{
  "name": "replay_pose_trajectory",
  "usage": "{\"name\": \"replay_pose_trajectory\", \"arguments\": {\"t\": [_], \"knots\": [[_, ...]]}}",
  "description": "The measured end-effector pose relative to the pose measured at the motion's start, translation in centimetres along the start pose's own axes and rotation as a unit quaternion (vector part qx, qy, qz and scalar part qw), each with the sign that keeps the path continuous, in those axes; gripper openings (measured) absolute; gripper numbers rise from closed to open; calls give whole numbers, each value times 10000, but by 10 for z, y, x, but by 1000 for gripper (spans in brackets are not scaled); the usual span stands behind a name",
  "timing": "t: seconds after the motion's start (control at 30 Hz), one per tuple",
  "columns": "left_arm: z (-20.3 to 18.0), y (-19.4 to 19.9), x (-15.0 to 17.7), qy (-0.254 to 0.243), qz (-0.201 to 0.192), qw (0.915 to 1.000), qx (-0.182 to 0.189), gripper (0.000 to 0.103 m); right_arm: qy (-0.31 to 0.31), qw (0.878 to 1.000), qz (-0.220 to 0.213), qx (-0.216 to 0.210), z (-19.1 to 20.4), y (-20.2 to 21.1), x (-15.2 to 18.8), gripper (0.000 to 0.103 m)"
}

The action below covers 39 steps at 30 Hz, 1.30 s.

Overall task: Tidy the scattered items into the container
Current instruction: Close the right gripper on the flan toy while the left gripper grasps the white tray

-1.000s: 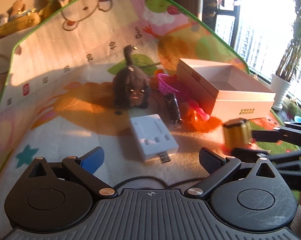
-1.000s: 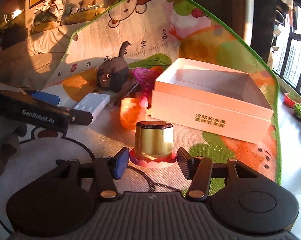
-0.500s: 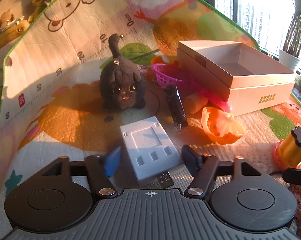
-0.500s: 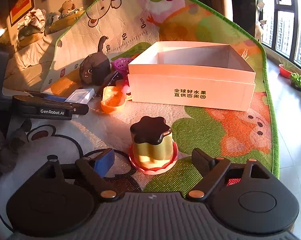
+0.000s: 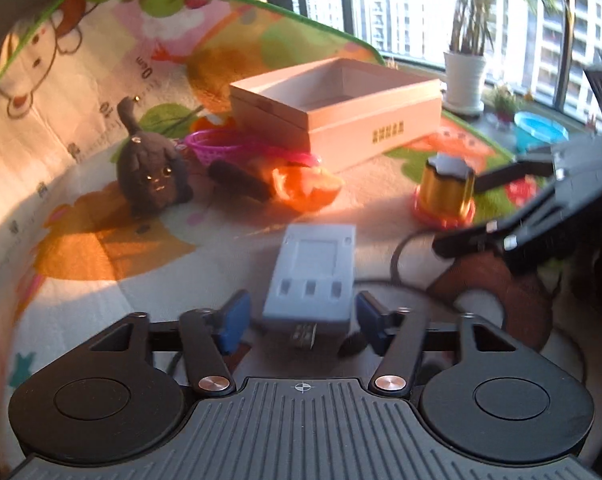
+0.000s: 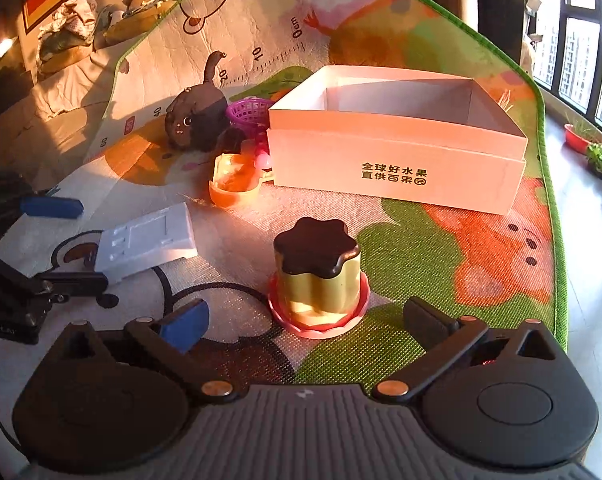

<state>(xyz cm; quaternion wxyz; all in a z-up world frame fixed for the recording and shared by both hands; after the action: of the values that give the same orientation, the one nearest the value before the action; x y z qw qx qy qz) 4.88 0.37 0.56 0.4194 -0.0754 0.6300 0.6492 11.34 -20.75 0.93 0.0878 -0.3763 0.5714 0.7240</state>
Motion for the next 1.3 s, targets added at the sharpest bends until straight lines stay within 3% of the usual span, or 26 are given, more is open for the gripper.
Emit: {"name": "replay_pose_trajectory", "arguments": {"t": [0.07,0.17,0.23,0.3,0.4,0.5,0.63,0.8,1.03,1.23,1.3], "knots": [[6,0,5,-150,54,9989,-433,88,71,9999,15,74,3,-1,1,103],[28,-4,6,-130,192,9910,-1319,88,111,9999,19,123,4,-1,1,103],[45,-5,6,112,238,9862,-1636,89,116,9998,8,137,4,0,2,103],[57,1,5,559,193,9882,-1411,92,116,9998,-22,147,4,1,3,103],[64,13,5,1337,-12,9897,-510,95,123,9998,-135,81,4,4,3,102],[52,17,3,1632,-128,9865,-23,97,184,9997,-151,65,3,3,-1,96],[26,14,0,1448,-169,9893,-72,97,415,9991,-101,45,7,-3,-7,89],[15,0,-1,1535,-57,9881,-105,98,487,9986,-193,-51,10,2,-7,56],[19,-9,-8,2066,-104,9781,-244,98,378,9989,-260,45,2,17,10,56],[16,-26,-19,1948,-4,9798,-452,100,341,9988,-355,87,-1,22,18,56],[15,-32,-21,1909,51,9804,-491,100,353,9987,-358,114,0,21,18,62]]}}
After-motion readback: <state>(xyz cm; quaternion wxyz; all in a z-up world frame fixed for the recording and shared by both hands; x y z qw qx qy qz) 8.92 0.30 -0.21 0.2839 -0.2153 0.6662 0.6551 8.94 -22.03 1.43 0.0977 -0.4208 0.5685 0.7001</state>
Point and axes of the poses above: each gripper's, at about its wrist camera, not at the fingertips, and y roughly against the way its jaws point, z to its left, x to its underside, the point moved 3 cm from there along -y, roughly the way its jaws point, and after that the axes turned 7 degrees about z, right-handed, at the moved point
